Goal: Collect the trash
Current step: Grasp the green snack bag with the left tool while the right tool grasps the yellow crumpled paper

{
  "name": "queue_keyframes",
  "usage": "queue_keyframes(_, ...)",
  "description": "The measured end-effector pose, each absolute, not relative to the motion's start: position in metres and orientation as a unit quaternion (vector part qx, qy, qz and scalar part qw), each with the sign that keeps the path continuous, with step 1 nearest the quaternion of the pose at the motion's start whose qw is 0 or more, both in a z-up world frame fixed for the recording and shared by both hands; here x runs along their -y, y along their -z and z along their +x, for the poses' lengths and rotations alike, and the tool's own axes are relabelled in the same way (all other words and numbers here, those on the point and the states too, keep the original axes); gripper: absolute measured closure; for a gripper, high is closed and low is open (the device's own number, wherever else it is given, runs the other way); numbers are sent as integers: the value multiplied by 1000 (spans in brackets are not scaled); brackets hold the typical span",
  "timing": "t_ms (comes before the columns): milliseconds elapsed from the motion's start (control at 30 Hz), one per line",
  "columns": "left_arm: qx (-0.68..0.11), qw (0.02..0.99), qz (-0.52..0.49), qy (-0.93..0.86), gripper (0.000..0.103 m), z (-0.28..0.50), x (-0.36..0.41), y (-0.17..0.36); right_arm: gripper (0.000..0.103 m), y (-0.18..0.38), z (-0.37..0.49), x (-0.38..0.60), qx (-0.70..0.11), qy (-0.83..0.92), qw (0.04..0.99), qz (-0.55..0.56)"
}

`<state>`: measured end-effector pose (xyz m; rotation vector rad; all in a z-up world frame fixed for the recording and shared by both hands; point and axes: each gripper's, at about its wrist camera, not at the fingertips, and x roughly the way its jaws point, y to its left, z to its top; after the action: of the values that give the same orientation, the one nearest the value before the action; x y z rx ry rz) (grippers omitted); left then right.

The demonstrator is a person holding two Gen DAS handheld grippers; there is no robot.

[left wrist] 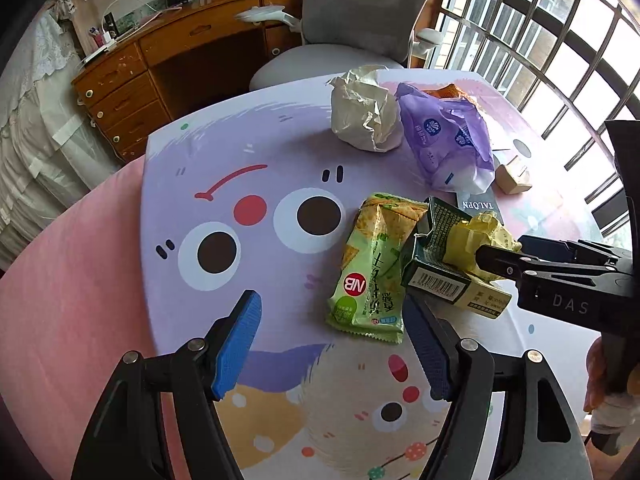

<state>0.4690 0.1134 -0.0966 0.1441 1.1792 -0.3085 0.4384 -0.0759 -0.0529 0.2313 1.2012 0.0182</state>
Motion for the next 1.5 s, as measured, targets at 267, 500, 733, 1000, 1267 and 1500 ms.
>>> queue_keyframes(267,-579,791,91,176,28,505,-89,142,77,64,420,93,-569,36,817,85)
queue_keyframes(500,-600,769,93,198,36,523,-71,171,90,64,400,119,-563,58,814,131)
queue_keyframes(733,-601,769,97,195,84,517,-68,181,102,43,382,119,-540,44,825,160)
queue_keyframes(1000,-597,784,39,169,100,477,-98,164,101,25,363,114,-543,16,823,163)
queue_keyframes(1267,-591,791,16,159,100,438,-111,141,38,24,380,124,-534,22,824,189)
queue_keyframes(1500,-588,791,22,166,100,436,-112,133,38,30,409,115,-527,42,836,144)
